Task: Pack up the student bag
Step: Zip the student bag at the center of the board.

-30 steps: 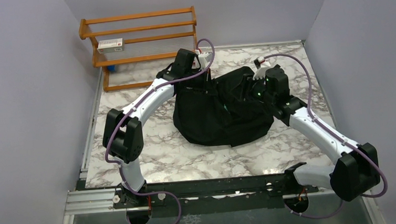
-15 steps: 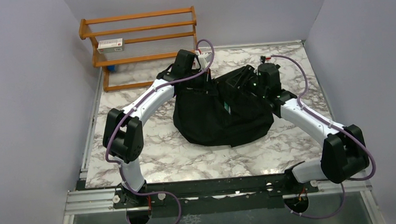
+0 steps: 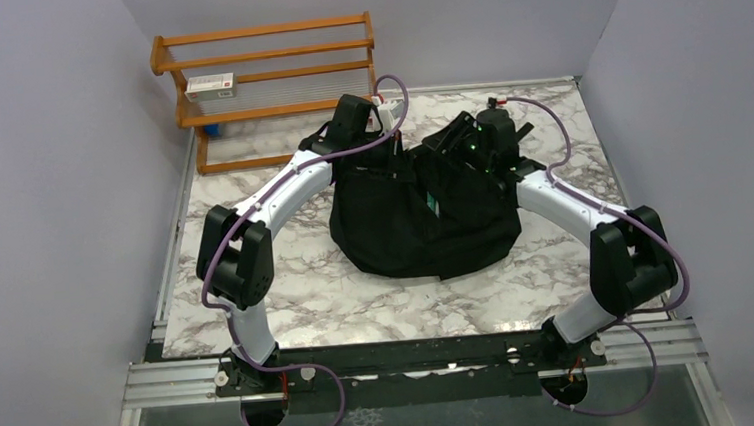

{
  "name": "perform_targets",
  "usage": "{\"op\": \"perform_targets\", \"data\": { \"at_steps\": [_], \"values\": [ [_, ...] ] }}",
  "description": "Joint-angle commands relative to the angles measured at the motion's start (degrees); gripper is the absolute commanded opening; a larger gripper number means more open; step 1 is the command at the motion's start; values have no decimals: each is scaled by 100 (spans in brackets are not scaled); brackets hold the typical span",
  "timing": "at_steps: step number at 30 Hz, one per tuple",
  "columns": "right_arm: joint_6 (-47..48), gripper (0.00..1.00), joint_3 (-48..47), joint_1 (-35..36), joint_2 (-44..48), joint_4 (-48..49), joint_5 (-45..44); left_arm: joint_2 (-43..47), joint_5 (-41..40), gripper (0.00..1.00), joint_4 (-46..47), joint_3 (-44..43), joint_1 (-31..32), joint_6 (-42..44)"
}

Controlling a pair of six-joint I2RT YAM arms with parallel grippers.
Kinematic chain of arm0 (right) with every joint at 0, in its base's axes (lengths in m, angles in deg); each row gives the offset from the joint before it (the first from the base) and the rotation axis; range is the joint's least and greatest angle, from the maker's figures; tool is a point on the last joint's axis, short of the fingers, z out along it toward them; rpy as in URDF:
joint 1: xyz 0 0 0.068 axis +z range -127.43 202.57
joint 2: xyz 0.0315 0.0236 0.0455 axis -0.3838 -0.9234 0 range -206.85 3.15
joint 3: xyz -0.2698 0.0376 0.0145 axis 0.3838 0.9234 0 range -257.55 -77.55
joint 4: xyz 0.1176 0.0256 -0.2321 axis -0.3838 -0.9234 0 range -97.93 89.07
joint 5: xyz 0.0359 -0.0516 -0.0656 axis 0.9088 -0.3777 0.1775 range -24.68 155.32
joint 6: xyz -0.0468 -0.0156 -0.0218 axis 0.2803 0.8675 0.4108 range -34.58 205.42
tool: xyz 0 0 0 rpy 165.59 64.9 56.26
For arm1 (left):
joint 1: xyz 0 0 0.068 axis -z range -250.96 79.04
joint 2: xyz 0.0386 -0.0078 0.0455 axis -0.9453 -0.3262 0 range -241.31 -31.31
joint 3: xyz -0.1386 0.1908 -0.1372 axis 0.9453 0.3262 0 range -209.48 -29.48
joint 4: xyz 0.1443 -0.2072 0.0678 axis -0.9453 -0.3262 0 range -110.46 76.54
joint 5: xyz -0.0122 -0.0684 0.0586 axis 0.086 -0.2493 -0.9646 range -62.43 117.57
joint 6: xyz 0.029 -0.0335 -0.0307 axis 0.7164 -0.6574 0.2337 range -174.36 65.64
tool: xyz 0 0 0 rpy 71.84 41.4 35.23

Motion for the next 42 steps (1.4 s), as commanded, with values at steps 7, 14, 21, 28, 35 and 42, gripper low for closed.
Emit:
{"op": "perform_targets", "data": {
  "at_steps": [7, 14, 21, 28, 35, 42],
  "values": [
    [-121, 51, -75, 2, -220, 336, 171, -76, 255, 0, 321, 8, -46, -95],
    [-217, 51, -139, 2, -405, 440, 377, -119, 307, 0, 364, -1, -46, -139],
    [-439, 51, -187, 2, -606, 376, 394, -129, 321, 0, 390, -11, -46, -152],
    [-557, 51, -325, 3, -900, 555, 474, -129, 336, 0, 401, 13, -46, -165],
    [-600, 44, -502, -5, -1140, 577, 516, -120, 360, 0, 416, 45, -46, -165],
    [-571, 22, -564, -7, -1214, 594, 457, -113, 378, 0, 444, 93, -46, -183]
  ]
}}
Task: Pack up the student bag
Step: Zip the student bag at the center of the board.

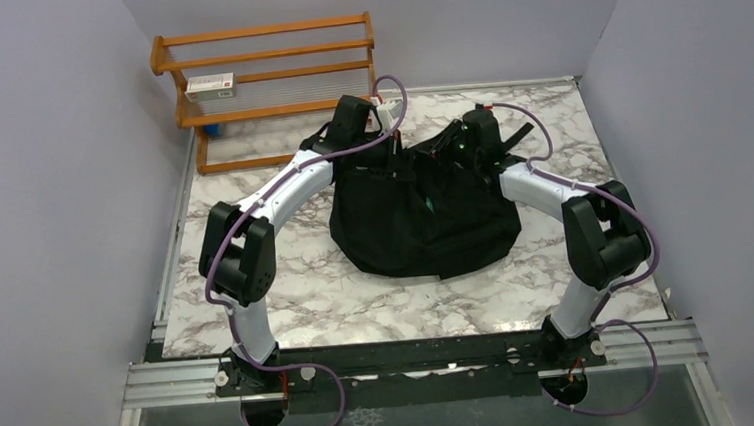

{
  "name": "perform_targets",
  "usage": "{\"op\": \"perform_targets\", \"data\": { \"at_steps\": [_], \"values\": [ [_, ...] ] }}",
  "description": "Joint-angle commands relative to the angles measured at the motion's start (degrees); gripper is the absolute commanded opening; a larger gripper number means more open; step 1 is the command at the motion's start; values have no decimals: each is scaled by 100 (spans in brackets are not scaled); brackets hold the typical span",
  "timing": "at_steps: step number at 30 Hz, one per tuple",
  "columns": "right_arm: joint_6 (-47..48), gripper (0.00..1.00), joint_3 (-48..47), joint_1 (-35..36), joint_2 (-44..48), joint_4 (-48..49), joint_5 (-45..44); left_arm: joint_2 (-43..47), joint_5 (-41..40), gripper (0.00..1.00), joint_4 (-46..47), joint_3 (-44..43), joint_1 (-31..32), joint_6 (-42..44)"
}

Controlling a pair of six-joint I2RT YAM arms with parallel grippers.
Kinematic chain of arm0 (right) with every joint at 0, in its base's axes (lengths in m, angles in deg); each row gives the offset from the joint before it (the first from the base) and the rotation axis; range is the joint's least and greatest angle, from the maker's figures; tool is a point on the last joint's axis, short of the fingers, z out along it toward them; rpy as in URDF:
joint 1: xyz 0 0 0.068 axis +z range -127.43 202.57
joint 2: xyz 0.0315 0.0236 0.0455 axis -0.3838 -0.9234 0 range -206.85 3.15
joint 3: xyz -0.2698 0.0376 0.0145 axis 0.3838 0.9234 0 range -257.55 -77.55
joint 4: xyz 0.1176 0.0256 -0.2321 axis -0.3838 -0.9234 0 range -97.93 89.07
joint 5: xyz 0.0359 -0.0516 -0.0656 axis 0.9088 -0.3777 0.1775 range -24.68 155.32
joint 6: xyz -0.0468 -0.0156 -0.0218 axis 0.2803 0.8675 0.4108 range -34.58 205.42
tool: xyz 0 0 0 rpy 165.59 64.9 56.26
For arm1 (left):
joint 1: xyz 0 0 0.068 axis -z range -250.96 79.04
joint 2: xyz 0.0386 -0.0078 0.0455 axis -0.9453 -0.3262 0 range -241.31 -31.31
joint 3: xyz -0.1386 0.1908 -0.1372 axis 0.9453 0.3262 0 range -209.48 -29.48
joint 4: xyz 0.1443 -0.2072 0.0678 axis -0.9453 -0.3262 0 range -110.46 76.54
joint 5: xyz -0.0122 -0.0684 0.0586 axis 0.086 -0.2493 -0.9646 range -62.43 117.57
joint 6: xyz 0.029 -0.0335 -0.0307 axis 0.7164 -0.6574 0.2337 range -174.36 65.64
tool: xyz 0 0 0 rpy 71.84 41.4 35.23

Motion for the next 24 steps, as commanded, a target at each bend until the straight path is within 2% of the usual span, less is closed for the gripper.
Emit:
{"op": "perform_targets", "data": {
  "at_steps": [1, 7, 13, 17, 20, 24],
  "values": [
    [-18, 17, -216, -3, -134, 235, 27, 26, 272, 0, 235, 65, -14, -47],
    [292, 2, 6, -5, 13, 656, 29, 73, 226, 0, 248, 120, -14, -10],
    [810, 1, 402, -4, 299, 1694, 325, 200, 152, 0, 338, 239, -22, -8],
    [1033, 1, 874, -5, 457, 2798, 703, 343, 224, 14, 561, 398, -64, -128],
    [1143, 1, 1050, -8, 501, 3268, 941, 507, 286, 25, 823, 530, -137, -290],
    [1269, 1, 1116, -6, 534, 3530, 1239, 625, 462, 29, 1146, 651, -266, -516]
  ]
}}
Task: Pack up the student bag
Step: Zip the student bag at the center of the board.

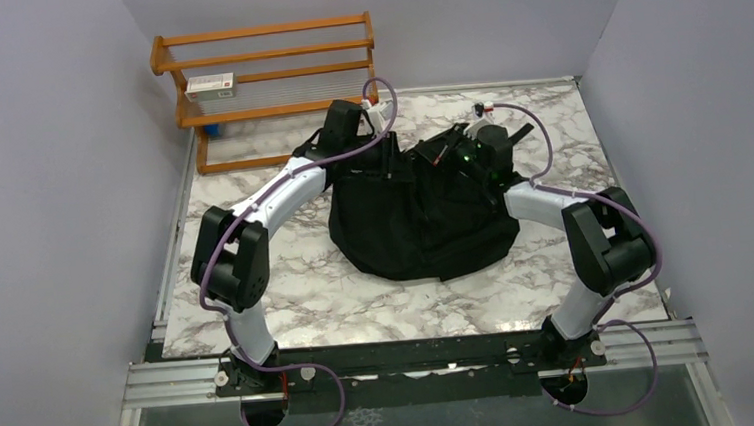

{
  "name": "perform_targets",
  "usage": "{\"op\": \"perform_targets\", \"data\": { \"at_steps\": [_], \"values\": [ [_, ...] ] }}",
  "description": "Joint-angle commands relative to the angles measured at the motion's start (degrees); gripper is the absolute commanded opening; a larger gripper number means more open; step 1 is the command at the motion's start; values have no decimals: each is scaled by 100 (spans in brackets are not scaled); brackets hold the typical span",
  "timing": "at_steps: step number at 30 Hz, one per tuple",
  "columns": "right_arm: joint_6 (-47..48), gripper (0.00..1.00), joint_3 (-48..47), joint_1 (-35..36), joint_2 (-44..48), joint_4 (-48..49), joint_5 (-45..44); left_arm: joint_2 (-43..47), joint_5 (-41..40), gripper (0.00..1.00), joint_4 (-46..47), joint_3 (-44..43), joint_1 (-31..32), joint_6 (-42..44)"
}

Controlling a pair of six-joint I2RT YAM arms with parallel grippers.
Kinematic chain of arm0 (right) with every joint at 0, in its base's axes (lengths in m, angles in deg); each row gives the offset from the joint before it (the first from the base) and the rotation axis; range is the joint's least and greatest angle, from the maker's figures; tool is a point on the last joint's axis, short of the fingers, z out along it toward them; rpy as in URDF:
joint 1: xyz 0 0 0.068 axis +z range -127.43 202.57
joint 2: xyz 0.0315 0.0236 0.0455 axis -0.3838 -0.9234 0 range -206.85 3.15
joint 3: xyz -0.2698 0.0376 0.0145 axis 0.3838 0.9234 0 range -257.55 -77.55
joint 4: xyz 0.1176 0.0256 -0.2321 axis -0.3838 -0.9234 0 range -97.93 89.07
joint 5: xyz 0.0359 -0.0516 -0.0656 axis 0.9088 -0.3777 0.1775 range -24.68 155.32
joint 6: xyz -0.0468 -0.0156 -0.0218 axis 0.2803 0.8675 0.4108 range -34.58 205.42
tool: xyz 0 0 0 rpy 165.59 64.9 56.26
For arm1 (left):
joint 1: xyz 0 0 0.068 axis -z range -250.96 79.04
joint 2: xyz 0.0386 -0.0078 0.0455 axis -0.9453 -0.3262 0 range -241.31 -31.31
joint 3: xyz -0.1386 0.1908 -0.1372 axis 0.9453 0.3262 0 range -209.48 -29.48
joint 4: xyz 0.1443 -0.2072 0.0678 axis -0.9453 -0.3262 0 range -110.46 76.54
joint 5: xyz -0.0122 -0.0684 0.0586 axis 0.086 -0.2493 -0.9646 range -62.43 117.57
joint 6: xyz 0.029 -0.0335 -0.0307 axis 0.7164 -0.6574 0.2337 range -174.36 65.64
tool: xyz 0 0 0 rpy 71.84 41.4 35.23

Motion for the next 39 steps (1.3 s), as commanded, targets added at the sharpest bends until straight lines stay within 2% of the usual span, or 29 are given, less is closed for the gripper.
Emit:
{"op": "perform_targets", "data": {
  "at_steps": [1, 8, 13, 18, 25, 34, 39],
  "values": [
    [266, 1, 4, 18, 293, 1075, 636, 405, 364, 30, 643, 137, -183, -300],
    [494, 1, -134, 16, 425, 298, 392, 480, 384, 33, 762, 274, -294, -402],
    [383, 3, -309, 19, 511, -669, 88, 548, 144, 38, 1027, 414, -434, -695],
    [212, 4, -169, 23, 616, -778, 17, 427, 150, 38, 1207, 453, -530, -947],
    [365, 1, -14, 19, 604, -120, 363, 368, 95, 39, 1308, 563, -573, -1137],
    [301, 1, 559, 19, 376, 2042, 1759, 172, -619, 46, 929, 83, -755, -1845],
    [284, 1, 804, 20, 294, 2491, 1975, 209, -813, 49, 568, 69, -755, -2353]
  ]
}}
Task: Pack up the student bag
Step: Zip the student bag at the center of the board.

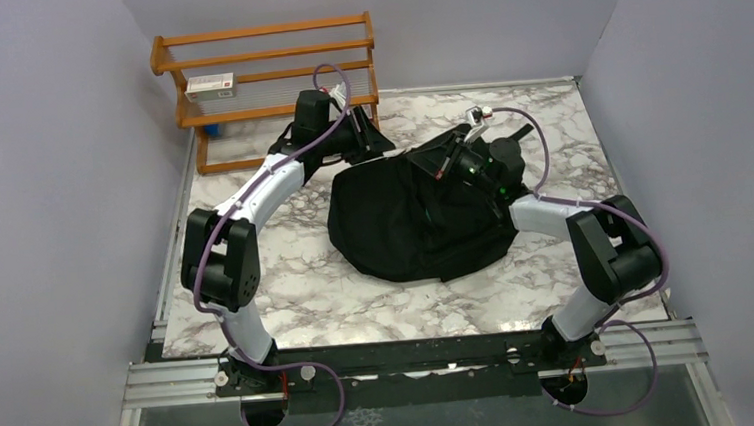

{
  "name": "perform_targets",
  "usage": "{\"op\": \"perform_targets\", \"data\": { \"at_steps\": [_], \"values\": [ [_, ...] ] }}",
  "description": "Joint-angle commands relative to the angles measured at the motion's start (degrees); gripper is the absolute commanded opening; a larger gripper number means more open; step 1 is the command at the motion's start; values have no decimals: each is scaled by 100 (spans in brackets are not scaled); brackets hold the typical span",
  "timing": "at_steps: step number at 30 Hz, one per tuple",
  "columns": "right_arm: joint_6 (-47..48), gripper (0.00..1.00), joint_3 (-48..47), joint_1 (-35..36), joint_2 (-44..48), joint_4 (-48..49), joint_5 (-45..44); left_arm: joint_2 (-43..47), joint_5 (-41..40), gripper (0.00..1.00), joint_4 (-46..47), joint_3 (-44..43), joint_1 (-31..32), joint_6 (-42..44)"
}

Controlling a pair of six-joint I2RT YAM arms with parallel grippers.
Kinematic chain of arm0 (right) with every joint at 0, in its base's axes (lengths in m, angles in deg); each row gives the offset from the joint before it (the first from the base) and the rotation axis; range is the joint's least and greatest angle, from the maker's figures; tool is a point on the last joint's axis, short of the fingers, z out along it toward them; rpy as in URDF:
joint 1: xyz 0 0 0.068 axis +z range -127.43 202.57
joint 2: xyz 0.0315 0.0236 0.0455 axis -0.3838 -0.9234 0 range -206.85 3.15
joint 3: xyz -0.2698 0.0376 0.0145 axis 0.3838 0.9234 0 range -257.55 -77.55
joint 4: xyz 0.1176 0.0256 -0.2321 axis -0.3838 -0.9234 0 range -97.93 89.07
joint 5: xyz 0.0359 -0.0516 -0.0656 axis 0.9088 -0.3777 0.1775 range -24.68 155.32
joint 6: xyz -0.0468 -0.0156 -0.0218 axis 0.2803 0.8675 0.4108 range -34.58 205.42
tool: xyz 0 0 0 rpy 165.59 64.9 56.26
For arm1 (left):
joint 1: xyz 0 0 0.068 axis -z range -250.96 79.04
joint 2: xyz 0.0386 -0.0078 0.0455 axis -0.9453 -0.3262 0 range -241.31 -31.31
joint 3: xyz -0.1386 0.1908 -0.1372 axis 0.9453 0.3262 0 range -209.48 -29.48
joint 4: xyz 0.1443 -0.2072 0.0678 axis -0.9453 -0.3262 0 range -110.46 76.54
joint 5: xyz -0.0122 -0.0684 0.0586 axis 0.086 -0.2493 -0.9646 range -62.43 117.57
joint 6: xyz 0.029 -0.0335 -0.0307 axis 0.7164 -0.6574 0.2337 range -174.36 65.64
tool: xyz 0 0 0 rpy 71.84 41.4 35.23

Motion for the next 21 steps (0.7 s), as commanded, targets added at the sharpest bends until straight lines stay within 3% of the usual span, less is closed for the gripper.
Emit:
{"op": "perform_targets", "data": {
  "at_steps": [1, 21],
  "values": [
    [20, 1, 172, 22, -62, 1082, 590, 52, -320, 49, -299, -72, 16, -646],
    [519, 1, 398, 19, 146, 1007, 751, -209, -818, 54, -673, -453, 613, -1534]
  ]
}}
